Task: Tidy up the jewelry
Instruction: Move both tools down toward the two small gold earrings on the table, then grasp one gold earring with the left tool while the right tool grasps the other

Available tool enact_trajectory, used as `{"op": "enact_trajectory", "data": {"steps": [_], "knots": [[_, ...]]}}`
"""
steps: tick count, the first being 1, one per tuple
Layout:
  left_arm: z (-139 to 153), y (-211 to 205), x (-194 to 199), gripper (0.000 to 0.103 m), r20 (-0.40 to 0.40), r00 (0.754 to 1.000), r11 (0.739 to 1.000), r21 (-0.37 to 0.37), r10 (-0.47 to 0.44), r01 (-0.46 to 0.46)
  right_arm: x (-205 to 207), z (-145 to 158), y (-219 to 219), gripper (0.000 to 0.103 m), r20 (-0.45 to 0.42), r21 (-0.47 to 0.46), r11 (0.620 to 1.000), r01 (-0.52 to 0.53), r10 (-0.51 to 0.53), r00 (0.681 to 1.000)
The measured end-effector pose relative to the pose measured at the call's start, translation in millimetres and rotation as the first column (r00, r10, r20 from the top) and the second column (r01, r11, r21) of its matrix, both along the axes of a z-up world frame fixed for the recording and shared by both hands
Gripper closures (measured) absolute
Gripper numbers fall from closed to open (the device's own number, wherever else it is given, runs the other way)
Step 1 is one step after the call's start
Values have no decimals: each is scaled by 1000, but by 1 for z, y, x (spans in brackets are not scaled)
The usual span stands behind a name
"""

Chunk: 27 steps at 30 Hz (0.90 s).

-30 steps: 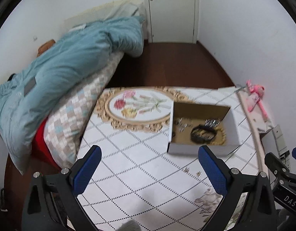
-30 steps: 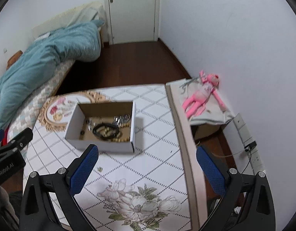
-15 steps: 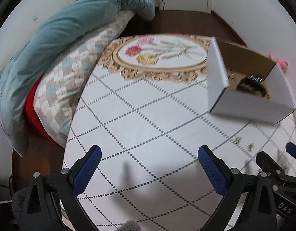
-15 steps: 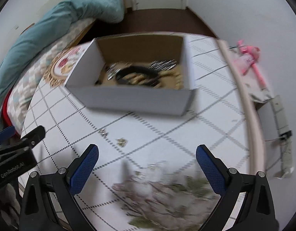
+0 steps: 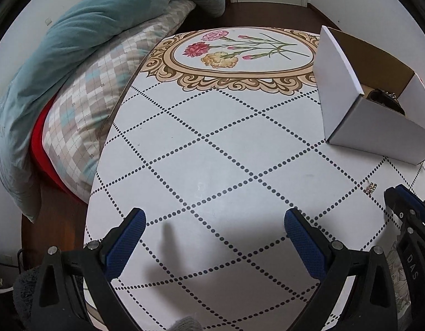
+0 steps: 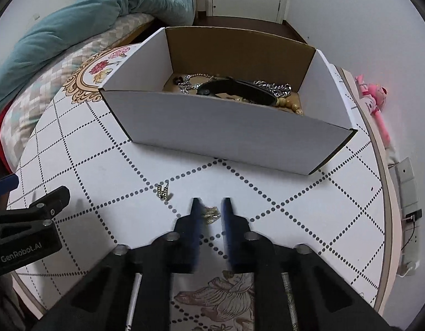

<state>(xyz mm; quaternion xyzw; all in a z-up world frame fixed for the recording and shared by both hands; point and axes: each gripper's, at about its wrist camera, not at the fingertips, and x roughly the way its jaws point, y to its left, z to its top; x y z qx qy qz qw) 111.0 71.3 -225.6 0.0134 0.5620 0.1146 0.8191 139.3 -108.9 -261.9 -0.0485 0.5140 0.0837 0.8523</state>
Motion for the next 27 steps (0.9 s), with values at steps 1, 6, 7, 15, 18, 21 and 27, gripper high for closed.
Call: {"op": "enact_trajectory", "data": {"steps": [1,6,7,15,18,21,27], "knots": [[1,-3,0,0,5,1000,1000,0,-6,6,0,0,-1,90,0,2,1000,-4,4,1000],[9,-24,1,0,32,998,999,-24,-47,47,-1,5,-18,92,-8,46,999,27,-27,1000],[9,-28,2,0,34,998,998,-33,-52,53,-2,7,-24,92,-6,54,998,37,-37,999],[4,-84,13,1,43,987,980,-123,-153,158,-9,12,-96,92,-41,105,974,201,-198,979],[1,-98,15,3,52,980,975,-106,-191,196,-10,7,-115,92,-56,113,962,249,-244,968],[-2,-108,16,24,52,975,972,-83,-218,222,-12,6,-125,92,-56,116,956,269,-264,963],[-3,-109,18,75,78,969,964,-110,-234,242,-9,4,-126,94,-46,115,955,273,-269,962]]}}
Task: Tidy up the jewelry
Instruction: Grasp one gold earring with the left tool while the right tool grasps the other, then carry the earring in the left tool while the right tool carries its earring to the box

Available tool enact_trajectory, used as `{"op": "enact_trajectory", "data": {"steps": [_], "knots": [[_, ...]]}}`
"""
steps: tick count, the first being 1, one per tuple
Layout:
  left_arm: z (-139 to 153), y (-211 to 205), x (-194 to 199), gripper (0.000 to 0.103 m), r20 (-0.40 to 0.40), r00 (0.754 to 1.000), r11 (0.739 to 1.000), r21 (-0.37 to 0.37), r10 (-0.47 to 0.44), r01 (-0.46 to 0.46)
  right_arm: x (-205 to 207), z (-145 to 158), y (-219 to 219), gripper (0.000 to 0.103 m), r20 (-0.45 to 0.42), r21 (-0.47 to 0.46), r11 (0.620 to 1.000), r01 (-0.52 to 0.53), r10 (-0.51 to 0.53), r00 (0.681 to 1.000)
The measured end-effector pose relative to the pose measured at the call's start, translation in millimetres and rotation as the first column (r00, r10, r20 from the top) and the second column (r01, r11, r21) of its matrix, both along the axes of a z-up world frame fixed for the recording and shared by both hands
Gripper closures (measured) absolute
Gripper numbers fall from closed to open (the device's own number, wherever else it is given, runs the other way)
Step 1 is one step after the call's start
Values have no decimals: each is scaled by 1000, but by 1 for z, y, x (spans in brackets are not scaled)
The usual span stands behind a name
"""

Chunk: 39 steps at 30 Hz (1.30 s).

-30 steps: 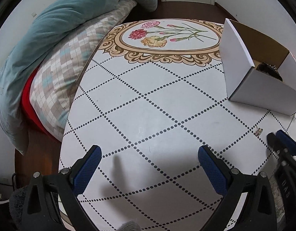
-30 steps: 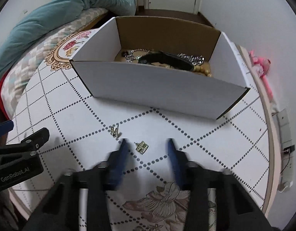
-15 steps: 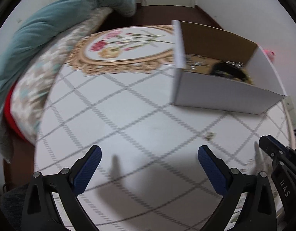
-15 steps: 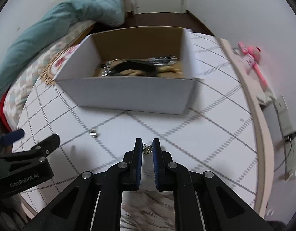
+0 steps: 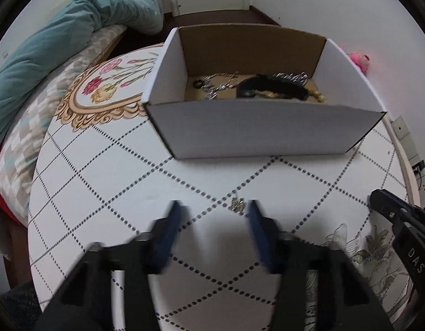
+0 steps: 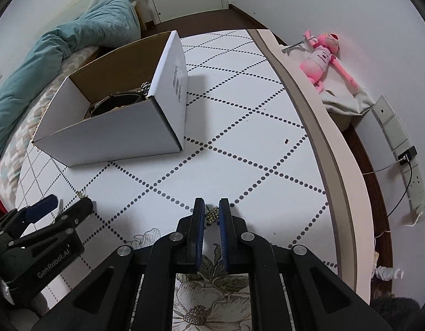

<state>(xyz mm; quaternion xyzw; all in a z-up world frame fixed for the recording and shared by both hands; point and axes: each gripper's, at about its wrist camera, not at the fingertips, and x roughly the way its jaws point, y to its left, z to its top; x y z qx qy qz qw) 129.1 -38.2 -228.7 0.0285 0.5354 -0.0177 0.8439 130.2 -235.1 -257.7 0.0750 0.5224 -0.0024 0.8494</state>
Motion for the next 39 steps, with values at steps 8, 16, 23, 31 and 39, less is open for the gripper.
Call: {"op": "enact_trajectory", "data": {"steps": [8,16,23,31,39], "knots": [[0,-1,0,97,11,1000,1000,-9,-17,17,0,2,1,95,2,-1,1000,1,-1,1000],[32,3,-7,97,54,998,998,-64,-17,21,-4,26,5,96,46,22,1000,-13,12,999],[93,5,6,97,129,991,989,-139,-23,41,3,84,10,96,132,75,995,-58,48,990],[110,11,62,97,120,992,992,-118,-38,52,66,110,28,96,122,93,986,-140,128,984],[95,18,103,91,37,999,995,-99,-23,27,121,79,35,96,-52,66,985,-160,163,985]]}}
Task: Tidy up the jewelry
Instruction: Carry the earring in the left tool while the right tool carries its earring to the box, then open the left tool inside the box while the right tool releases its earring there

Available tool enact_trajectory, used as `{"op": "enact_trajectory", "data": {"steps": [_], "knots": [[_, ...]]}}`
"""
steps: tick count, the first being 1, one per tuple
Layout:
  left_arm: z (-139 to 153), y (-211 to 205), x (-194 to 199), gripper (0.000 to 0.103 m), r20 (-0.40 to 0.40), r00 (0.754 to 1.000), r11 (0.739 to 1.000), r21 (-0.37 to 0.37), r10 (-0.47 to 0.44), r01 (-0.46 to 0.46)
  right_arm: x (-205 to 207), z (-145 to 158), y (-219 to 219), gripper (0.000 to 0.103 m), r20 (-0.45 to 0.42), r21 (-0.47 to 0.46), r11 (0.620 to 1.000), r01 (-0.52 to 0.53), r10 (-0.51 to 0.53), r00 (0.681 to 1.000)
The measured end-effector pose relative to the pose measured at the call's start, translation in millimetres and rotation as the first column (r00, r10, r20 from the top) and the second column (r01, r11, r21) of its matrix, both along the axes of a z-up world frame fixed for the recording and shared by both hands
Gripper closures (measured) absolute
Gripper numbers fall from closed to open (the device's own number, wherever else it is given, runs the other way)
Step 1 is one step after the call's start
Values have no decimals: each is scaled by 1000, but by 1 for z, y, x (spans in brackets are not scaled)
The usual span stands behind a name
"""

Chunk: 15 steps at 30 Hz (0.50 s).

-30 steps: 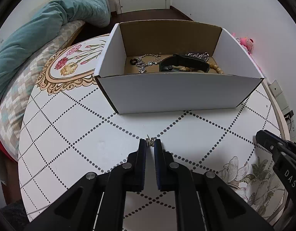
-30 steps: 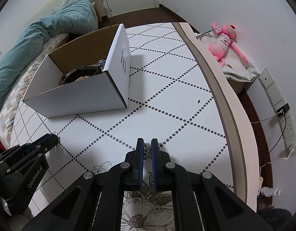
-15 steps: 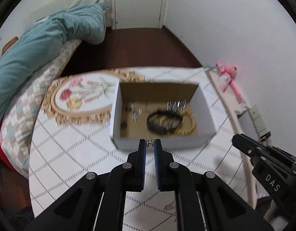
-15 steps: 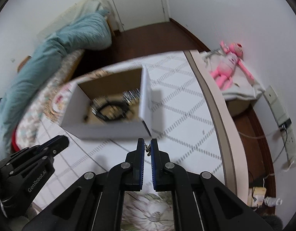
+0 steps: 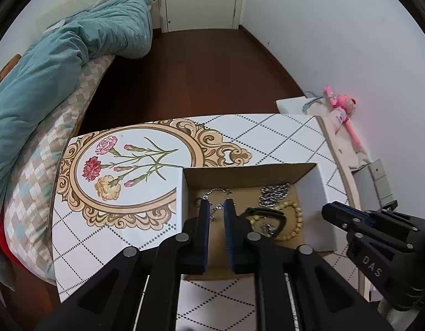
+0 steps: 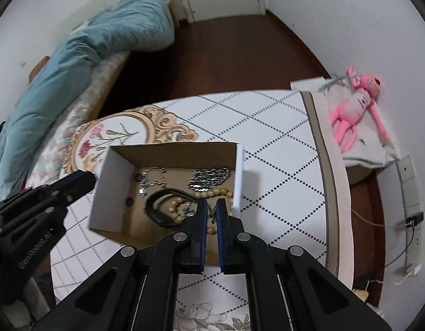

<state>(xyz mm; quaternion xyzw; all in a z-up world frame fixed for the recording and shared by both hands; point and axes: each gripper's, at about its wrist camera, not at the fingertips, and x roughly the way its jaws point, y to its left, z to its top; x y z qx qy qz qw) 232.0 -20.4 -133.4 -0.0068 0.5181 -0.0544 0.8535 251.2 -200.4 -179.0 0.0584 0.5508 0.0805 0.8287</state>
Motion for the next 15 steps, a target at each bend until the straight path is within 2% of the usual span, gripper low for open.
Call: {"op": "enact_trajectory", "data": {"steps": [2,3,4,5,6,8,9,11,12,13,14,15], "knots": [[-2,3,2,90,-8,1000,1000,-1,7,-7,2,-1,-2,93,-5,-7,1000,7,-7,1000],[-3,5,3,82,-11,1000,1000,1,18,-18,1,-1,-3,88,-2,-10,1000,8,-8,1000],[-3,7,4,65,-11,1000,1000,1,25,-25,1,0,-4,83,2,-11,1000,11,-11,1000],[-4,9,4,53,-10,999,999,4,35,-35,1,2,-5,81,7,-13,1000,15,-15,1000],[-4,12,3,33,-7,999,999,10,52,-52,0,3,-7,79,12,-18,1000,20,-20,1000],[-3,17,0,29,5,998,998,-3,70,-70,-3,5,-10,76,20,-27,999,27,-27,999],[-5,19,-2,29,1,997,997,-1,81,-81,-5,6,-11,73,24,-37,999,32,-32,999],[-8,22,-4,21,-7,996,996,4,94,-94,-10,7,-11,62,36,-66,997,41,-39,999],[-9,24,-6,11,-7,995,995,4,98,-98,-13,8,-11,53,44,-85,995,46,-42,998],[-11,24,-9,4,-4,995,995,10,99,-99,-15,7,-11,42,50,-101,994,51,-46,998],[-12,24,-11,3,-1,995,995,18,100,-100,-18,7,-11,38,56,-128,990,59,-52,997],[-13,24,-14,3,4,995,994,29,101,-101,-21,5,-10,27,61,-151,986,64,-55,997]]}}
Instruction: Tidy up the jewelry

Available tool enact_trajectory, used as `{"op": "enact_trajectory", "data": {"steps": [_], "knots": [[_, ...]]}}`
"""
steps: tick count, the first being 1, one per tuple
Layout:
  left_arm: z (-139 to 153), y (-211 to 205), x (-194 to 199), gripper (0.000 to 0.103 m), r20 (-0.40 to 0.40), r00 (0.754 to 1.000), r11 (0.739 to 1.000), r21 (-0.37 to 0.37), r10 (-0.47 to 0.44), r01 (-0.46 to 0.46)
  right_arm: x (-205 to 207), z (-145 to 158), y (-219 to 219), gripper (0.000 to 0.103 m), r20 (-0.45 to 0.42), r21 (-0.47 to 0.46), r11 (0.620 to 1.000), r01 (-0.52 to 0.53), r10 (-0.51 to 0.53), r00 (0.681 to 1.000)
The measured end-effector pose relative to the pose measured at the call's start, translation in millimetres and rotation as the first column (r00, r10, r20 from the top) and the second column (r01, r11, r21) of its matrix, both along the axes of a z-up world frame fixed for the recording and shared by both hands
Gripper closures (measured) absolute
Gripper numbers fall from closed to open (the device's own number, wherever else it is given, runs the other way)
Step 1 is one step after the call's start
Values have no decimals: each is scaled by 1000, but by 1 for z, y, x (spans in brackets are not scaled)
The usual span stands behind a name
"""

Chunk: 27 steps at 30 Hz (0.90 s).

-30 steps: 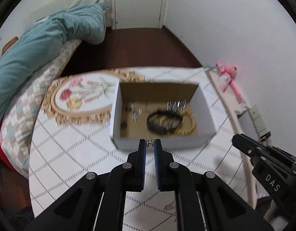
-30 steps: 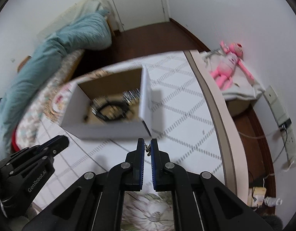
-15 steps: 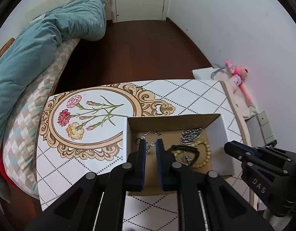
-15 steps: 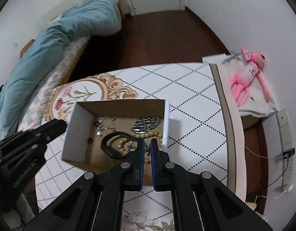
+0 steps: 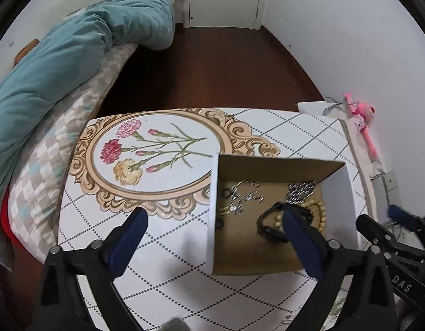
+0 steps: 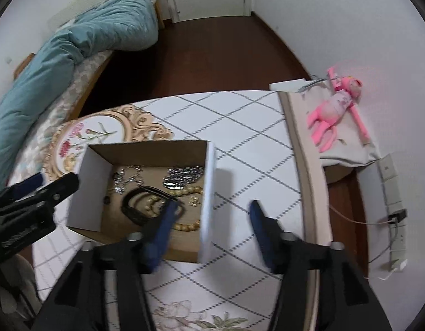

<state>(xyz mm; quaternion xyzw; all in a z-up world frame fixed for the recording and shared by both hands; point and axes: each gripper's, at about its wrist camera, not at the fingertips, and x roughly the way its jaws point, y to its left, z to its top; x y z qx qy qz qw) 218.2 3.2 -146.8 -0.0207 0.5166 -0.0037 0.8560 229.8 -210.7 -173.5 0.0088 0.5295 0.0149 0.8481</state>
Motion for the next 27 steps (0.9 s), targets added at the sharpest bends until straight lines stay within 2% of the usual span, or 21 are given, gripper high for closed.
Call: {"op": "enact_trajectory", "data": {"steps": [1,3,9,16,21,27], "knots": [[-2,-1,-4,3,6,1000,1000,13,-1,1,-2,-1,-1,17,2,-14,1000,4,-4,1000],[-3,-1,-8,2,12,1000,1000,28,1,-2,-6,-4,-1,6,1,-47,999,12,-12,1000],[-12,-2,-18,1,0,1000,999,37,8,-8,-14,-10,-3,1,2,-90,996,30,-30,1000],[-11,-2,-23,1,9,1000,999,43,24,-25,-17,-6,-4,1,19,-109,993,50,-48,999],[0,0,-30,1,32,999,998,40,44,-45,-22,2,-5,1,40,-118,991,59,-55,998],[22,2,-45,1,63,997,998,38,54,-57,-39,26,-6,1,86,-117,990,76,-66,994]]}}
